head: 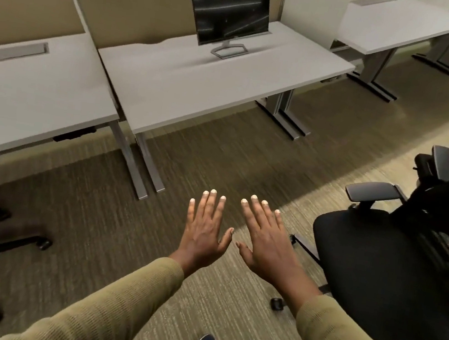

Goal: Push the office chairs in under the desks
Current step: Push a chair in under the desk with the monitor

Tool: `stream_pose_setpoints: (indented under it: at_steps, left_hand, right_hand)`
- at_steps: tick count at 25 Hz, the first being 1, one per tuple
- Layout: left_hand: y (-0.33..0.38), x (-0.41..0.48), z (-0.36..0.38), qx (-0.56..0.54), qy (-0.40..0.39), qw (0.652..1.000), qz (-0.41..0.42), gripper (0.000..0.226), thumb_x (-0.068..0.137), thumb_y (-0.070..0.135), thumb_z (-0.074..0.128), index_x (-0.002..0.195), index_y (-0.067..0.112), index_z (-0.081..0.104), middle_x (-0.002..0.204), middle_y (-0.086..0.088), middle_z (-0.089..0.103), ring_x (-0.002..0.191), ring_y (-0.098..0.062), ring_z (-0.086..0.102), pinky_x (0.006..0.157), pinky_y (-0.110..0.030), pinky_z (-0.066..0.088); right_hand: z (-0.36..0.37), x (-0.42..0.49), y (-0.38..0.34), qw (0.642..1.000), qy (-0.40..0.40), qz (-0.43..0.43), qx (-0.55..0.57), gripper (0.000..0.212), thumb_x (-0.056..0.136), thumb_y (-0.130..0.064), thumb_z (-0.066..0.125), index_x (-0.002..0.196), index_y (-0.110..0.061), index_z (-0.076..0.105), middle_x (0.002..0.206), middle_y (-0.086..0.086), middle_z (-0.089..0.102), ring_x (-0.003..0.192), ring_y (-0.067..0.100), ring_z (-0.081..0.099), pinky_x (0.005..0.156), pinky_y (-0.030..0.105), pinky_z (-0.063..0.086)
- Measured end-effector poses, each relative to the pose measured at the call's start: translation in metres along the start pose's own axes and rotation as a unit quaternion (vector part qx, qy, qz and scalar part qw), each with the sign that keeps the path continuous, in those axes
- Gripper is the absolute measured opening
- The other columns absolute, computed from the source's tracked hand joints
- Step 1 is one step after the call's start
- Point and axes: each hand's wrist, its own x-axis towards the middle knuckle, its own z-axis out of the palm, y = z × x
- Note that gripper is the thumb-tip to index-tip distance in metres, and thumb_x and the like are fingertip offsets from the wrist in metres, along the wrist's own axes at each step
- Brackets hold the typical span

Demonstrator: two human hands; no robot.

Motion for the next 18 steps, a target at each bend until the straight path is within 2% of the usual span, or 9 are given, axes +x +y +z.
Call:
stream_pose_setpoints:
  at_steps: [5,12,15,18]
  left_hand:
    - [0.100,0.003,0.017,-0.008,0.021,1.000,-0.001,0.084,0.096,0.064,0.018,0.163,0.016,0.004,0.171,-0.012,-0.008,0.156,-0.025,-0.018,0.124,-0.048,-0.017]
    - [0.276,-0.039,0.039,-0.026,0.064,0.998,-0.009,0.084,0.095,0.063,0.023,0.162,0.015,0.009,0.171,-0.013,-0.002,0.157,-0.026,-0.012,0.124,-0.050,-0.012]
    - [0.336,-0.045,0.046,-0.029,0.067,0.997,-0.001,0.084,0.095,0.064,0.022,0.162,0.015,0.009,0.171,-0.013,0.000,0.157,-0.027,-0.010,0.124,-0.050,-0.012]
    - [0.388,-0.040,0.055,-0.029,0.062,0.998,0.011,0.083,0.097,0.063,0.022,0.163,0.014,0.010,0.171,-0.013,0.001,0.158,-0.027,-0.010,0.126,-0.052,-0.010]
  right_hand:
    - [-0.028,-0.061,0.077,1.000,0.007,-0.012,-0.002,0.091,0.097,-0.051,0.049,0.159,-0.023,-0.010,0.169,0.007,-0.008,0.156,0.027,-0.002,0.126,0.048,0.004]
    - [-0.089,-0.191,0.198,0.998,0.026,-0.052,-0.032,0.092,0.095,-0.051,0.051,0.159,-0.025,-0.009,0.169,0.007,-0.003,0.155,0.027,0.002,0.125,0.048,0.006]
    - [-0.104,-0.227,0.238,0.998,0.036,-0.042,-0.034,0.091,0.094,-0.052,0.051,0.159,-0.024,-0.007,0.169,0.009,0.001,0.155,0.028,0.006,0.124,0.049,0.008]
    - [-0.111,-0.256,0.280,0.998,0.039,-0.028,-0.030,0.092,0.094,-0.051,0.052,0.159,-0.025,-0.008,0.169,0.008,-0.001,0.155,0.028,0.004,0.122,0.046,0.002]
